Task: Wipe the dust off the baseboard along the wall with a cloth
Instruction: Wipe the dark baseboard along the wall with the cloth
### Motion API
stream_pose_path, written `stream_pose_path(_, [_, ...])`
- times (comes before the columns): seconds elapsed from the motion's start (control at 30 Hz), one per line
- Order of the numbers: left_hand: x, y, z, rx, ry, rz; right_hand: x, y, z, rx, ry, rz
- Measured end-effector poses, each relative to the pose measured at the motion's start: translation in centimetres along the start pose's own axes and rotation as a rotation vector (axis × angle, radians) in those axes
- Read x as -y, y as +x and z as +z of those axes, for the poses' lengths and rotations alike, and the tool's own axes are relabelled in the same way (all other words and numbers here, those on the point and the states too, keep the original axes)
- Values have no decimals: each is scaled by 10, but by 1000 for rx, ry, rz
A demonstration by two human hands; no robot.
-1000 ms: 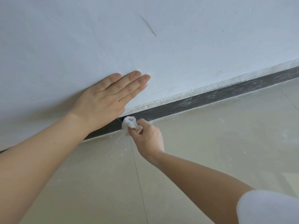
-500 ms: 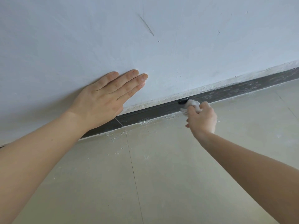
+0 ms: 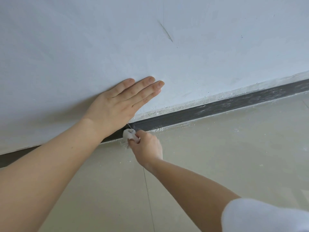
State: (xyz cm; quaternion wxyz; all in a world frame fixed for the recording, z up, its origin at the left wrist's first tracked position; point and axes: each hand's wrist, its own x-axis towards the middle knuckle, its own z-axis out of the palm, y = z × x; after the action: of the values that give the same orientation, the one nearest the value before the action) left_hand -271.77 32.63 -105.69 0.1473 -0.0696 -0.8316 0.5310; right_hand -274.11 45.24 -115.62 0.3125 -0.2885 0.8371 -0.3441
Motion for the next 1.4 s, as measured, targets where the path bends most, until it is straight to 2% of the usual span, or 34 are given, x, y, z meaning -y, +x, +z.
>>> stream_pose_path(0.2, [-1,2,1,-15,-21,-8,-18,10,-19,-125,-8,95])
stream_pose_path(0.37, [-5,4,1,-7,-2,-23,-65,17,-82,-279,-75,158])
stream_pose_path(0.5, [-15,11,-3,-53,-91,-99,-100,19,-135,-383,-49,266])
stream_pose_path(0.57, [-22,17,-8,-75,-152,-120,-105,18,-160,-292,-148,247])
stream_pose_path(0.67, [-31,34,-18,-86,-193,-133,-94,13,-198,-52,-457,55])
stream_pose_path(0.73, [-33,51,-25,-86,-221,-138,-82,8,-219,47,-580,-33])
stream_pose_path(0.9, [-35,93,-38,-95,-267,-184,-80,1,-208,115,-578,-90])
stream_pose_path(1.1, [-65,100,-40,-74,-267,-305,-103,20,-157,-66,-359,-52])
stream_pose_path(1.27, [-76,102,-38,-63,-272,-404,-129,26,-182,-216,-266,17])
stream_pose_path(1.4, [-71,99,-25,-67,-171,-365,-160,30,-220,-366,-300,99])
